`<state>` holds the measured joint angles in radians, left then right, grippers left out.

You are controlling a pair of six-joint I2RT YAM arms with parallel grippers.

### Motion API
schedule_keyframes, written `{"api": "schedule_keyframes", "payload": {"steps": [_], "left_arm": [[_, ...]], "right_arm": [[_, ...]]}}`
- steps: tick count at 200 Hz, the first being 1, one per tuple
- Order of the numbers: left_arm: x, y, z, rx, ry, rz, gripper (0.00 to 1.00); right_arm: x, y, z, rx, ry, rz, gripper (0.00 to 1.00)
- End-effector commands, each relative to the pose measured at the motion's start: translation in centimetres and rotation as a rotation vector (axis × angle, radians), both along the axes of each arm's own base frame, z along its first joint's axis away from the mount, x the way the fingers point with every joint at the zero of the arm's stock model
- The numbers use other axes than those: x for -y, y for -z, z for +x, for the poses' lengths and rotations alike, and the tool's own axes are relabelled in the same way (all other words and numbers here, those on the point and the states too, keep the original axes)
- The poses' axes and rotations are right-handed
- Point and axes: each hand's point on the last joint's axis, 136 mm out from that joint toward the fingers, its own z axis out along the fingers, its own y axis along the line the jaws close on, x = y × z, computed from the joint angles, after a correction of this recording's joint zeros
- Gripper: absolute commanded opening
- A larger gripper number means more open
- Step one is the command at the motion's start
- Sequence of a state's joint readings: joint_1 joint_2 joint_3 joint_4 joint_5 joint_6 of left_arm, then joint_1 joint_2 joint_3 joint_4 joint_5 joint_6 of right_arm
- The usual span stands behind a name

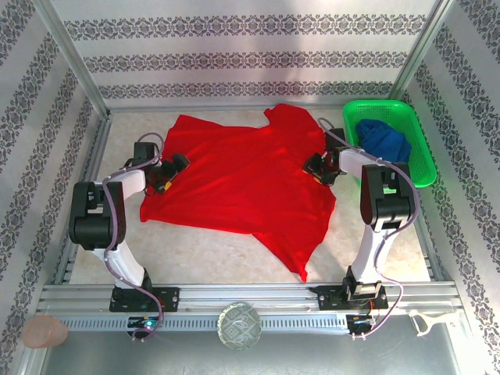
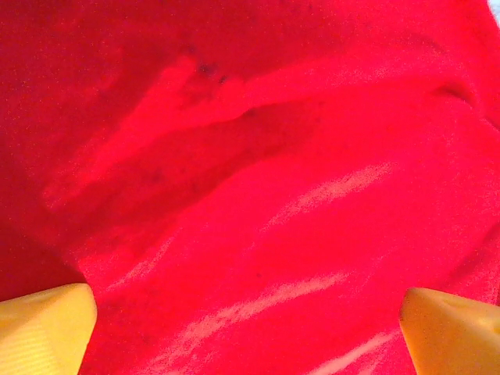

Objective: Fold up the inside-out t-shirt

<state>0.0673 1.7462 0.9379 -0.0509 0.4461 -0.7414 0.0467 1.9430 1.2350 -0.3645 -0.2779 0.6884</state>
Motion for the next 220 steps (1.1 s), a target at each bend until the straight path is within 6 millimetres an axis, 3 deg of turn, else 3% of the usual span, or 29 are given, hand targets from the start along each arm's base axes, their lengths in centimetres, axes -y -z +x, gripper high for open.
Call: {"api": "schedule_keyframes", "payload": {"steps": [1, 34, 49, 59, 77, 93, 117, 147, 181, 220], "left_arm": [[-0.9, 2.7, -3.5, -0.100, -0.042, 0.034, 1.00], [-1.2, 4.6, -7.4, -0.158, -0.127, 0.017, 1.00], [-1.0, 4.3, -7.3, -0.116, -0.126, 0.003, 1.00], [-0.8, 3.1, -6.2, -0.070, -0.089, -0.004, 1.00], [-0.4, -0.8, -3.9, 0.019, 0.003, 0.012, 1.00], [-0.8, -4.0, -3.7, 0.045, 0.045, 0.078, 1.00], [-1.6, -6.9, -6.2, 0.021, 0.057, 0.155, 1.00], [-3.2, -6.9, -10.9, -0.056, -0.085, 0.181, 1.00], [-3.7, -6.2, -16.1, -0.150, -0.170, 0.170, 1.00], [-5.6, -4.7, -20.4, -0.177, -0.292, 0.244, 0.95]], "right_arm": [[0.8, 1.0, 0.6, -0.048, 0.090, 0.024, 0.50], [1.2, 0.9, 2.0, -0.060, 0.112, 0.047, 0.50], [0.9, 0.4, 2.7, -0.039, 0.092, 0.073, 0.50], [0.3, -0.7, 3.2, -0.001, 0.060, 0.095, 0.48], [-0.8, -4.0, 3.6, 0.106, 0.003, 0.145, 0.46], [-1.9, -7.7, 2.5, 0.189, -0.045, 0.159, 0.45], [-3.0, -11.8, -1.5, 0.269, -0.106, 0.109, 0.45], [-3.8, -13.2, -7.7, 0.293, -0.131, 0.064, 0.46], [-4.3, -12.7, -15.3, 0.274, -0.171, 0.000, 0.47], [-3.7, -9.0, -24.3, 0.162, -0.215, -0.089, 0.48]]}}
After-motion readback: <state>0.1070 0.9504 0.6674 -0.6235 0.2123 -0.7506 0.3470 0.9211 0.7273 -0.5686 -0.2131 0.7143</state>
